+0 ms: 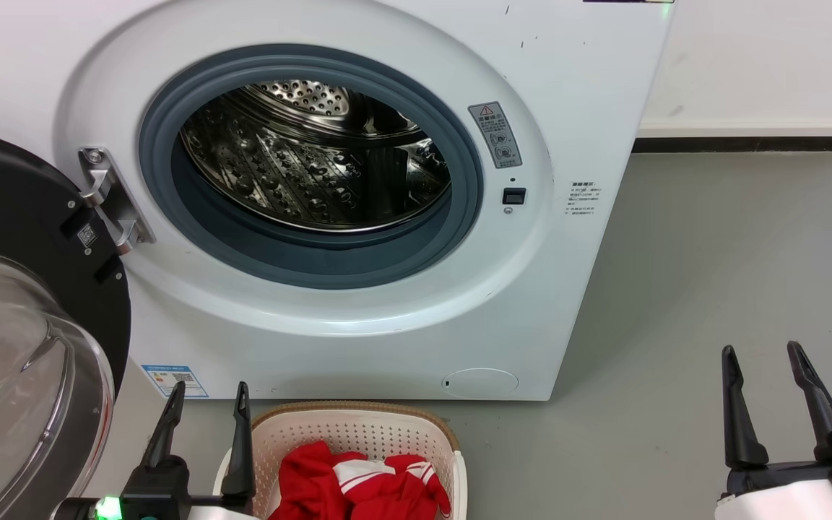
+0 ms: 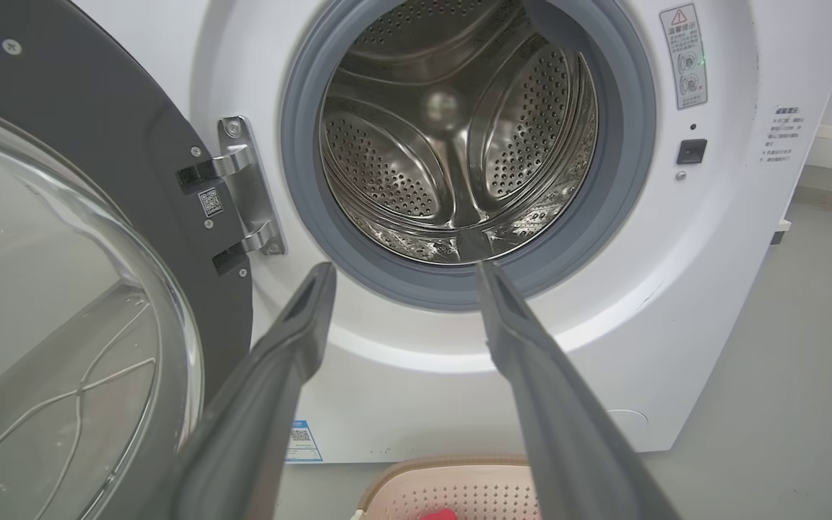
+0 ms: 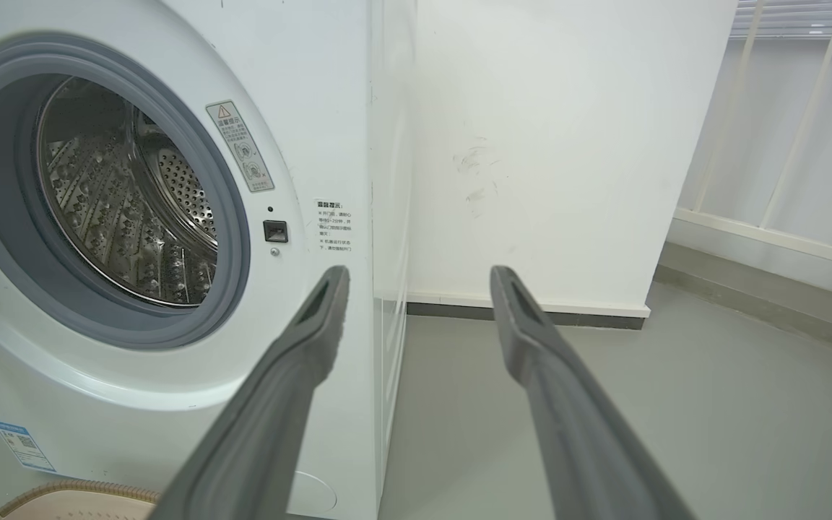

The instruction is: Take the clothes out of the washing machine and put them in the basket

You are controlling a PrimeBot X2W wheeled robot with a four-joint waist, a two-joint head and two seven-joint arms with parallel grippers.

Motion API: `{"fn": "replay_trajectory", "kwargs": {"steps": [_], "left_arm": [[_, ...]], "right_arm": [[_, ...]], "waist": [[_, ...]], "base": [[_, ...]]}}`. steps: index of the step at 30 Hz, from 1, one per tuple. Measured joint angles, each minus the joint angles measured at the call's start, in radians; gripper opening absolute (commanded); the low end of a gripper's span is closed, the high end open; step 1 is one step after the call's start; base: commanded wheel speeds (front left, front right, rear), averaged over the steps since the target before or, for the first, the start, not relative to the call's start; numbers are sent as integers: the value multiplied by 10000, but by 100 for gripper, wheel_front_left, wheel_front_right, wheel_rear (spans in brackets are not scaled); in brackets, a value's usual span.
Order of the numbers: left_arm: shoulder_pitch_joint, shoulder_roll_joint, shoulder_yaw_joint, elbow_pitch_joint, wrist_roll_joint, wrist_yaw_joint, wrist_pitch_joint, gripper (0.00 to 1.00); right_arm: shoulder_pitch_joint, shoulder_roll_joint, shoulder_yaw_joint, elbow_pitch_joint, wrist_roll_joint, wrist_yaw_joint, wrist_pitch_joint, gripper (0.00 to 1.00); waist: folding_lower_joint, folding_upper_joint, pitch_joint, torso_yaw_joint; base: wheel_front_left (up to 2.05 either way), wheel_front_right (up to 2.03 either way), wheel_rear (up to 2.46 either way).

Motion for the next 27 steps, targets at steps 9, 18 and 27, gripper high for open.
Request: {"fn": "replay_trajectory", "kwargs": {"steps": [9,18,27], "left_arm": [[-25,12,-50,29,2,2,0,100],[-40,-10,-6,58,-2,140,0,0],[84,-31,77,704,-895,61,341,0]], "right_arm": [[-16,0,-6,29,44,0,0,100],[-19,0,25,36,44,0,2,0],[69,44,63,621,961,2,205,0]], "waist": [[0,0,8,-18],[0,0,-6,-9],[0,0,-9,-4]], "base": [[0,0,0],[0,0,0],[0,0,0]]}}
